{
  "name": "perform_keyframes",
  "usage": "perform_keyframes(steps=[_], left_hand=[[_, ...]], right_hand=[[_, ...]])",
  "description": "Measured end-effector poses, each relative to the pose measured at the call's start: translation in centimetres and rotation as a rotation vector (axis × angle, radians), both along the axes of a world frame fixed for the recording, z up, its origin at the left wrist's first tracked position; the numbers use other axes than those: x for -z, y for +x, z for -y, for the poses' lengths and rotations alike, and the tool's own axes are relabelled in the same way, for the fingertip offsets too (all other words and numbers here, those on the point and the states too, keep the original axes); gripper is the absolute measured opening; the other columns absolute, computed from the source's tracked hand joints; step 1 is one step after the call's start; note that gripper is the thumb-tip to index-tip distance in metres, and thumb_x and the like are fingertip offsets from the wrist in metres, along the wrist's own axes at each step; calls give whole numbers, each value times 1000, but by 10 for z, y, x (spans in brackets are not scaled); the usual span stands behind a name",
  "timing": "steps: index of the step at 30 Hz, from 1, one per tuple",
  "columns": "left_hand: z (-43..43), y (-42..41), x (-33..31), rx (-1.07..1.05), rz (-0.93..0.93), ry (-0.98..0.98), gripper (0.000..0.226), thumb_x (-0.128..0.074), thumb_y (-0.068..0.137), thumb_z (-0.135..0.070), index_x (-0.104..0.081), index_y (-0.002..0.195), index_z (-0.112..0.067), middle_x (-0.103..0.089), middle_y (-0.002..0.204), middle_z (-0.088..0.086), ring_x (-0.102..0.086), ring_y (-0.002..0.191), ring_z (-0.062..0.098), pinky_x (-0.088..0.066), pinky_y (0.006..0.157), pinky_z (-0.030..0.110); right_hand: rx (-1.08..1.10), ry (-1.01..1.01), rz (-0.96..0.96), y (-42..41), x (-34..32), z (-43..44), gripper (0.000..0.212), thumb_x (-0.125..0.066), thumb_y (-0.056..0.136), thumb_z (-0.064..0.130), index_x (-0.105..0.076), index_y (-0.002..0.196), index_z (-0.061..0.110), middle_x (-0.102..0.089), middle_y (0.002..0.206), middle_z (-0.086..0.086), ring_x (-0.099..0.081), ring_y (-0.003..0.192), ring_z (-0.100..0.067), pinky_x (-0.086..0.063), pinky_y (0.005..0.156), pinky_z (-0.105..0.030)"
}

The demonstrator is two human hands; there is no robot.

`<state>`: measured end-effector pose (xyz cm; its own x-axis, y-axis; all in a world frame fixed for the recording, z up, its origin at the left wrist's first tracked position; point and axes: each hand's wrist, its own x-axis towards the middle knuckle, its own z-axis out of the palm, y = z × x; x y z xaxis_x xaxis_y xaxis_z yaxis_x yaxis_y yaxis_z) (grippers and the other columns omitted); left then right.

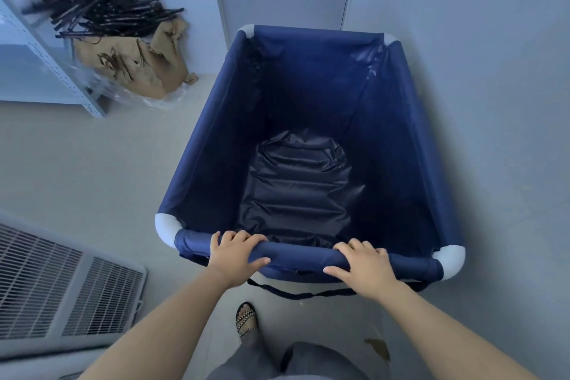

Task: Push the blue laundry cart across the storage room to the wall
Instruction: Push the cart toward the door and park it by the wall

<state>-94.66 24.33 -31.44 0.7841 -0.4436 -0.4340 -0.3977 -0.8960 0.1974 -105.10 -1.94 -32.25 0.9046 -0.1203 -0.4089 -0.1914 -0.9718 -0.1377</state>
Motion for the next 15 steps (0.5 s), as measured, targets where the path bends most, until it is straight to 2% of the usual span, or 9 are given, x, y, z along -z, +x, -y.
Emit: perform_keyframes(steps=[7, 15], left_hand=[[1, -11, 6, -25, 67, 12, 43, -44, 88, -60, -38, 128, -46, -49, 124, -12, -36, 125, 20, -10, 114, 48], [9, -10, 5, 32, 78, 36, 43, -46, 91, -52, -40, 130, -36, -51, 130, -13, -41, 125, 19, -16, 113, 48]], right_hand=[[-81, -67, 45, -8, 6, 4, 57, -32, 85, 71, -41, 121, 29, -52, 112, 2, -50, 99, -22, -39, 81, -41], [-99, -76, 82, -14, 6, 16, 55, -32, 88, 66, -42, 124, 25, -53, 114, -1, -50, 99, -22, -37, 83, -37]])
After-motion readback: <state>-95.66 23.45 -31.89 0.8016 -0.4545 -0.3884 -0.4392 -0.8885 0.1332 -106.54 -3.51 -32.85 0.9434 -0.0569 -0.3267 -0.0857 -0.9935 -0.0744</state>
